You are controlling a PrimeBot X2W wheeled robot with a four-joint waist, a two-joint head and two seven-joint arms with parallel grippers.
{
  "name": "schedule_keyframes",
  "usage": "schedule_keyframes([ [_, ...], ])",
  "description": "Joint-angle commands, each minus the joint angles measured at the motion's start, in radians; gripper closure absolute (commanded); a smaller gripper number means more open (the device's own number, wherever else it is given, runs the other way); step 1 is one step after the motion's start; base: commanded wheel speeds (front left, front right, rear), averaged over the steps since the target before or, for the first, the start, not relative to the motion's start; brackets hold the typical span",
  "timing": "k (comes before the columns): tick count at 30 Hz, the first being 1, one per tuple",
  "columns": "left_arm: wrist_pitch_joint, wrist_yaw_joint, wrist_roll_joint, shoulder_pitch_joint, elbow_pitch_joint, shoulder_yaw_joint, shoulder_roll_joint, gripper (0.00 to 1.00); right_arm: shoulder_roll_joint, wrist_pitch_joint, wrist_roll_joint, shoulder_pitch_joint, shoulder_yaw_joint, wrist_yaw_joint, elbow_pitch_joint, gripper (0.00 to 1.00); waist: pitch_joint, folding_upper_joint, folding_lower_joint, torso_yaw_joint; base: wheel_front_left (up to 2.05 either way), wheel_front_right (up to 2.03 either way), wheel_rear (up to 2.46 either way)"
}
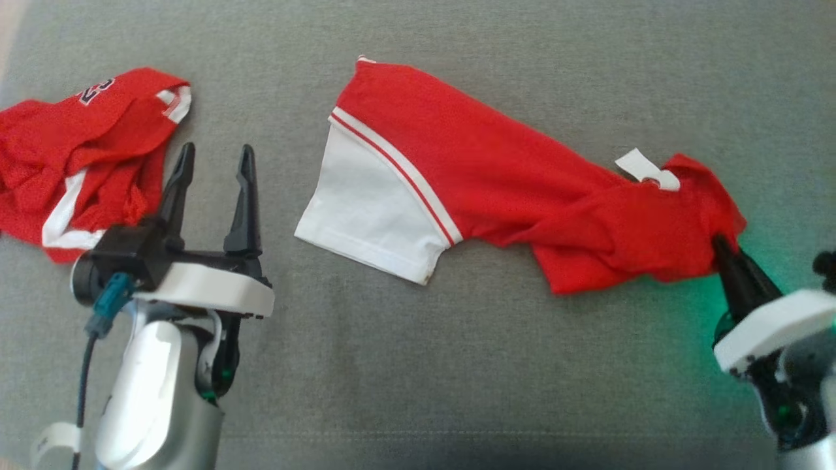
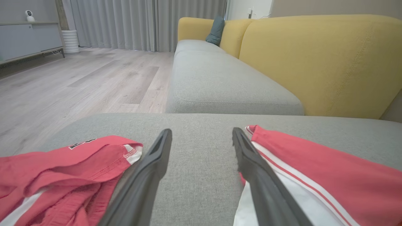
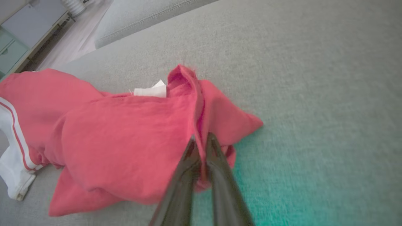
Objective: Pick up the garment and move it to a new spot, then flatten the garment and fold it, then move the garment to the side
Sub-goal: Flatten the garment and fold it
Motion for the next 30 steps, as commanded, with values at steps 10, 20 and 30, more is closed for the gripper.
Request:
schedule_keyframes([
  [10, -0.012, 0.027, 0.009, 0.029, -0.051, 0.069, 0.030, 0.00, 0.153, -0.184, -0.231, 0.047, -0.086, -0.001, -0.256, 0.00, -0.014, 0.0000, 0.0000, -0.051, 0.00, 0.00, 0.00],
  [20, -0.011, 0.041, 0.013, 0.089, -0.068, 0.063, 0.034, 0.00, 0.150, -0.219, -0.338, 0.017, 0.026, -0.001, -0.289, 0.00, -0.070, 0.0000, 0.0000, -0.071, 0.00, 0.00, 0.00],
  [30, 0.003, 0.047, 0.011, 0.116, -0.079, 0.053, 0.043, 0.00, 0.163, -0.217, -0.326, 0.040, 0.041, -0.001, -0.262, 0.00, -0.085, 0.0000, 0.0000, -0.077, 0.00, 0.00, 0.00],
])
